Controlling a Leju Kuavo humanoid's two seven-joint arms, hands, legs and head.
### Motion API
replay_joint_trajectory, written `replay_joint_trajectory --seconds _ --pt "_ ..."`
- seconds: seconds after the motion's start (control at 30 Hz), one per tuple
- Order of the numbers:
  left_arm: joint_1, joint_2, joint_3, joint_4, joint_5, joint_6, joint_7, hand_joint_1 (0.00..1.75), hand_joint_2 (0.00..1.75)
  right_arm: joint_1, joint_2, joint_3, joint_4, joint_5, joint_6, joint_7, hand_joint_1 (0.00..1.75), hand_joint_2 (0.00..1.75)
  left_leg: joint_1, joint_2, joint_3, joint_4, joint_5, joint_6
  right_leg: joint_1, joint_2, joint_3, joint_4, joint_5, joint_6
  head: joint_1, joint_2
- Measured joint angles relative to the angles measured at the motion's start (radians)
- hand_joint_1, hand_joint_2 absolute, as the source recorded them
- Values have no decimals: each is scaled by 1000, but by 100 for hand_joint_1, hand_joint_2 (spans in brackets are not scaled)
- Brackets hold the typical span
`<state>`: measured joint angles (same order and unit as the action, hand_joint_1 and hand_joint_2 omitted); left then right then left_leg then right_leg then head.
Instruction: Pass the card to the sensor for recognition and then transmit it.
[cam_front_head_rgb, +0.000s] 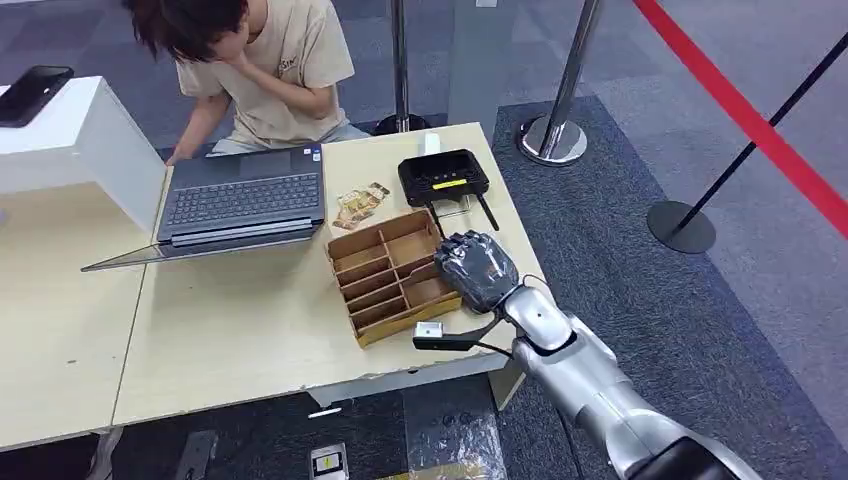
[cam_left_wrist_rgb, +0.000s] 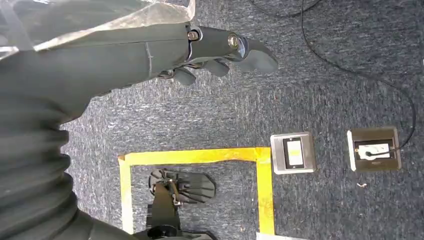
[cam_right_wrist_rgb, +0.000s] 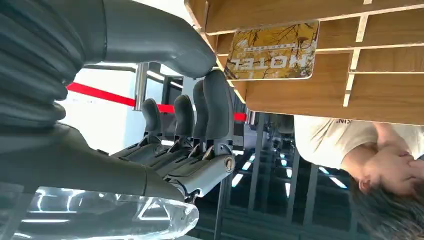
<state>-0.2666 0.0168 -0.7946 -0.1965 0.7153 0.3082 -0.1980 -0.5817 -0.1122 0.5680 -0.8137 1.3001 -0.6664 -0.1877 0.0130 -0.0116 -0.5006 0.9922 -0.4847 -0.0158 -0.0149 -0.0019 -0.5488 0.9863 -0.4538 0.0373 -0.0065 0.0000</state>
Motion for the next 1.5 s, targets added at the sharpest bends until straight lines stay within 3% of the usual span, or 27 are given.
replay_joint_trajectory --seconds 1.4,1.43,1.47,1.5 --pt "0 0 0 0 0 0 0 0 175 0 0 0 0 0 0 0 113 175 0 0 0 0 0 0 0 0 0 0 0 0 0 0" --pt "0 0 0 0 0 0 0 0 0 0 0 0 0 0 0 0 152 0 0 0 0 0 0 0 0 0 0 0 0 0 0 0" --pt "0 0 0 0 0 0 0 0 0 0 0 0 0 0 0 0 35 0 0 0 0 0 0 0 0 0 0 0 0 0 0 0" --pt "0 0 0 0 0 0 0 0 0 0 0 0 0 -2 0 0 35 0 0 0 -1 0 0 0 0 0 1 0 0 0 0 0"
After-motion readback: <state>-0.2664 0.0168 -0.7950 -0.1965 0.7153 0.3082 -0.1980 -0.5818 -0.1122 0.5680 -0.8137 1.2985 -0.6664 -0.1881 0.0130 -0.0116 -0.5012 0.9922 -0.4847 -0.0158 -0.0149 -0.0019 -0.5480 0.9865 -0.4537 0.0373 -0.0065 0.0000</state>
